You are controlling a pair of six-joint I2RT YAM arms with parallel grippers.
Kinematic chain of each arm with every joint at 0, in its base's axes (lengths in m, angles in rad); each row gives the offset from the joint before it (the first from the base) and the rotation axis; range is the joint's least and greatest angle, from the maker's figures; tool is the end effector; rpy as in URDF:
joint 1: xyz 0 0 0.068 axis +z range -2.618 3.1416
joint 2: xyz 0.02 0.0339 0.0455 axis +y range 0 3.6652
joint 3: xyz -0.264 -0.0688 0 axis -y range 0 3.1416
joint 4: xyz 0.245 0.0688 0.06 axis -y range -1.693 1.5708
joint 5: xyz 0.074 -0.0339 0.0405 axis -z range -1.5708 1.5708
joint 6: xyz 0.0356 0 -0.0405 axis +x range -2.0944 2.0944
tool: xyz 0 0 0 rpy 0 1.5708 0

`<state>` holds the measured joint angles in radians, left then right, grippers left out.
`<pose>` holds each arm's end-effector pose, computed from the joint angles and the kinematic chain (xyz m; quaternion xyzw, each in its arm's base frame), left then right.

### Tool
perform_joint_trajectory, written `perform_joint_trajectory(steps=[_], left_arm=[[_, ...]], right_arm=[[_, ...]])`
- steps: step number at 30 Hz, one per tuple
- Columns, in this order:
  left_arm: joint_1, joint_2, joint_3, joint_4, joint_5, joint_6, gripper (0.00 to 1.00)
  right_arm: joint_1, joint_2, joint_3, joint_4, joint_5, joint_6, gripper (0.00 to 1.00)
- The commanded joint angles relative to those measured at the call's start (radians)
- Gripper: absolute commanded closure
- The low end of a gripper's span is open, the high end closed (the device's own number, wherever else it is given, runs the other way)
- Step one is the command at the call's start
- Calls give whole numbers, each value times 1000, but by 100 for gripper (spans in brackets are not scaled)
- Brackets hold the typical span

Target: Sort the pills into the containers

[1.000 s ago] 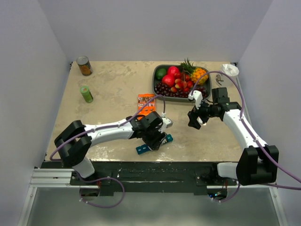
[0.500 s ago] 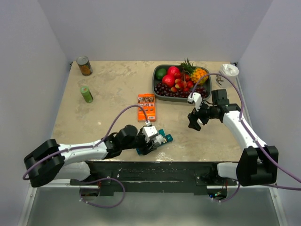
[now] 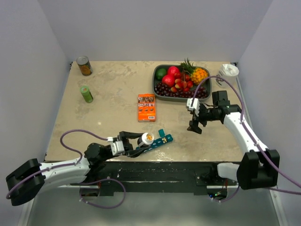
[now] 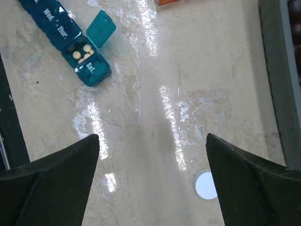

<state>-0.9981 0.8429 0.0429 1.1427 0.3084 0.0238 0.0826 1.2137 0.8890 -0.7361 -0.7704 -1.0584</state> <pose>0.0775 -0.1401 0.2129 0.3879 0.4352 -0.4563 0.6722 0.2248 0.0435 0.2527 -0.5641 0.7036 0.2116 0.3769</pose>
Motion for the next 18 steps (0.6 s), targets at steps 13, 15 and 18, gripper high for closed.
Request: perform_joint_trajectory(steps=[13,15,18], left_arm=[[-5,-91,-179,137,24,107,100],[-5,-88,-172,124,28,105,100],[-5,-88,-169,104,29,99,100]], right_arm=[[-49,383,215,129,506,367,7],[-49,411,226,127,531,373,9],[-47,446,215,116,560,354,11]])
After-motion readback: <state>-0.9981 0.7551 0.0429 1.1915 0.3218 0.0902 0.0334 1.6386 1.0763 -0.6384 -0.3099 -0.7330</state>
